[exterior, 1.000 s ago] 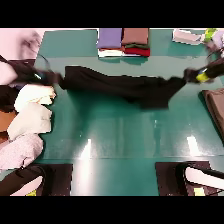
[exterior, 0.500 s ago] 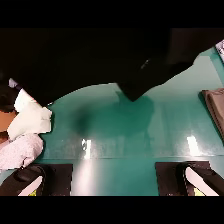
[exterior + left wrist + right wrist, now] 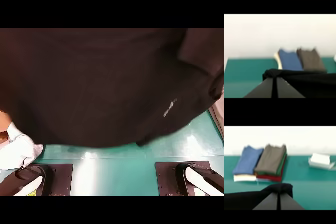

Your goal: Fold the shirts.

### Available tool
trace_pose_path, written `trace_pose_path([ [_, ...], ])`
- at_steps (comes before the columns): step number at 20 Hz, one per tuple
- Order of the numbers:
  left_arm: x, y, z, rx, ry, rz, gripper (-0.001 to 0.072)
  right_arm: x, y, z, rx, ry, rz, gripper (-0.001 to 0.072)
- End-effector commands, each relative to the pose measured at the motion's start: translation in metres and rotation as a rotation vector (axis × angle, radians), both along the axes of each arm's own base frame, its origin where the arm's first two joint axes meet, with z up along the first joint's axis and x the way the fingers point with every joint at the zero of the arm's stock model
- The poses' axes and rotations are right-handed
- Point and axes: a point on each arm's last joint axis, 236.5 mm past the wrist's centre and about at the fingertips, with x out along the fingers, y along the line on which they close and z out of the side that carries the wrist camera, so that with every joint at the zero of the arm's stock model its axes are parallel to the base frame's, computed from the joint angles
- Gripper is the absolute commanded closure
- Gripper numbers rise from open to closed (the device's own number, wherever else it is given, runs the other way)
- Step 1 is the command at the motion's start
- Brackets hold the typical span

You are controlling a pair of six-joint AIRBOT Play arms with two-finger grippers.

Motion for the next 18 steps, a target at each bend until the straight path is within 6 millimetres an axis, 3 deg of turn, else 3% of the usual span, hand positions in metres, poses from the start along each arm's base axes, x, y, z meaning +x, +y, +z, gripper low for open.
trace_pose_path([
  [1, 0.070, -0.015, -0.133, 0.165, 0.436, 0.014, 0.0678, 0.045, -0.006, -0.094, 0.059, 0.274, 0.007, 0.0698],
  [3, 0.111, -0.029, -0.215, 0.200, 0.612, 0.018, 0.0677, 0.071, -0.011, -0.166, 0.080, 0.469, 0.016, 0.0697],
  [6, 0.150, -0.039, -0.329, 0.228, 0.811, 0.032, 0.0677, 0.095, -0.014, -0.274, 0.110, 0.731, 0.034, 0.0697],
  [8, 0.172, -0.037, -0.385, 0.242, 0.881, 0.040, 0.0678, 0.106, -0.016, -0.342, 0.122, 0.867, 0.038, 0.0698],
  [10, 0.193, -0.031, -0.416, 0.236, 0.898, 0.054, 0.0678, 0.123, -0.019, -0.383, 0.141, 0.900, 0.025, 0.0697],
  [13, 0.213, -0.020, -0.431, 0.167, 0.882, 0.070, 0.0677, 0.146, -0.023, -0.414, 0.154, 0.904, 0.011, 0.0697],
  [16, 0.214, -0.012, -0.428, 0.131, 0.887, 0.064, 0.0677, 0.159, -0.025, -0.402, 0.144, 0.871, 0.014, 0.0697],
  [18, 0.202, -0.021, -0.436, 0.141, 0.936, 0.006, 0.0677, 0.152, -0.026, -0.397, 0.118, 0.897, 0.034, 0.0697],
])
